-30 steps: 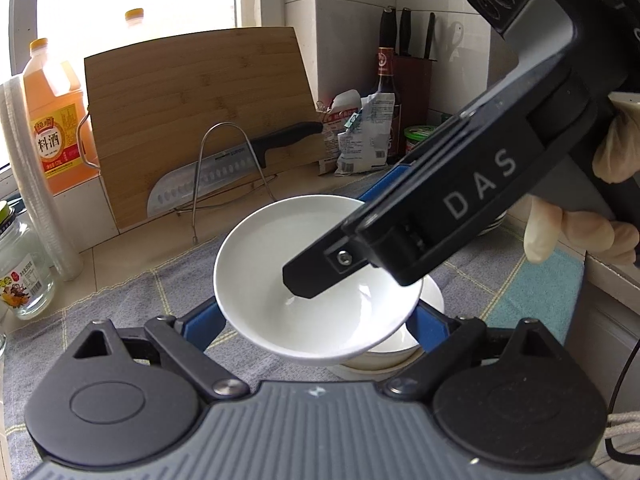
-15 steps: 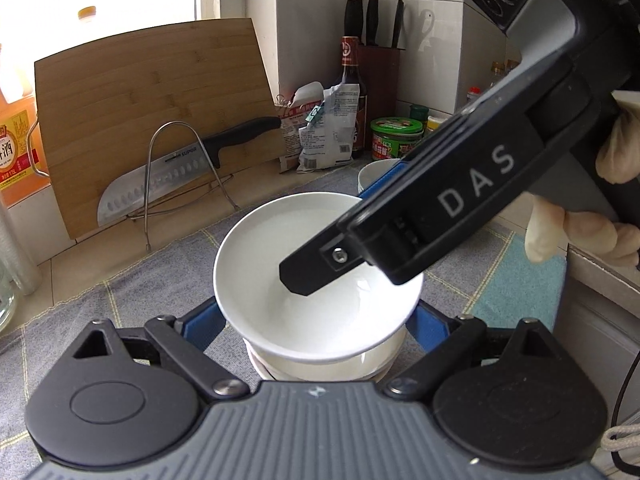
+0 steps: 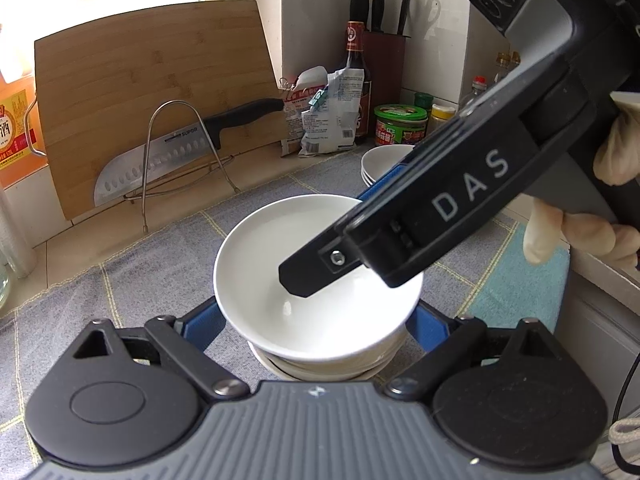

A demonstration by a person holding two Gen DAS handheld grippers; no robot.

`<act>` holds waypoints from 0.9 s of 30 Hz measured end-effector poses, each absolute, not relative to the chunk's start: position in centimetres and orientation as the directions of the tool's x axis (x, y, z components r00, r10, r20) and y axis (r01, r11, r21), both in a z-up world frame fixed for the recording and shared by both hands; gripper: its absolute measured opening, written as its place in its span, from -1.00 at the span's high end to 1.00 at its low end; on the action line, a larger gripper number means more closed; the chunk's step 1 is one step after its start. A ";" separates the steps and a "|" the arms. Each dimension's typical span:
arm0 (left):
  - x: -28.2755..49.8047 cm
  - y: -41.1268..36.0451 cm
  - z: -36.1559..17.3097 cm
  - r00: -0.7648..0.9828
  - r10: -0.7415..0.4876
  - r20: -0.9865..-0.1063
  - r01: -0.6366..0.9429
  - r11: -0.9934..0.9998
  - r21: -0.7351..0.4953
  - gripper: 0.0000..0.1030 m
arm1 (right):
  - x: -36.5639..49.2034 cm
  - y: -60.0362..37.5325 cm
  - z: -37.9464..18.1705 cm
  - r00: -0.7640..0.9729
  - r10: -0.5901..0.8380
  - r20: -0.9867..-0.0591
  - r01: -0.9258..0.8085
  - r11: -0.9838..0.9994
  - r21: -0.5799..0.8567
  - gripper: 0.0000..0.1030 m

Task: Organize plates and bowls
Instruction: 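Lower the held bowl into the nested white bowls and open the right tool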

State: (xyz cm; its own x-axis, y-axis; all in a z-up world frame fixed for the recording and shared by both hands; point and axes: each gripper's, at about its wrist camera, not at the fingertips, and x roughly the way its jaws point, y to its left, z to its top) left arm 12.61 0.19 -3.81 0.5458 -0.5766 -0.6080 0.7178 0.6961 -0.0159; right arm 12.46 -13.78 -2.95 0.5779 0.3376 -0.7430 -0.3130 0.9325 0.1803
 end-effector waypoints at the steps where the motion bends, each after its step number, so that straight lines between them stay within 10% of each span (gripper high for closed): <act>1: 12.6 0.2 -3.8 0.544 -0.578 -0.608 0.718 0.695 -0.017 -0.85 | 12.6 -13.8 -3.0 0.578 0.335 -0.744 -0.313 0.933 0.177 -0.60; 27: 13.3 -0.3 -4.4 0.515 -0.583 -0.628 0.734 0.679 -0.028 -0.85 | 13.1 -14.2 -4.4 0.562 0.318 -0.764 -0.292 0.940 0.177 -0.60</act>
State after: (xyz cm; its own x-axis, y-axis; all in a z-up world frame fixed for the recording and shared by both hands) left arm 13.27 -0.33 -4.43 0.5155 -0.5833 -0.6278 0.7338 0.6788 -0.0281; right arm 13.06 -14.22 -4.44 0.5620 0.3181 -0.7635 -0.2916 0.9400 0.1770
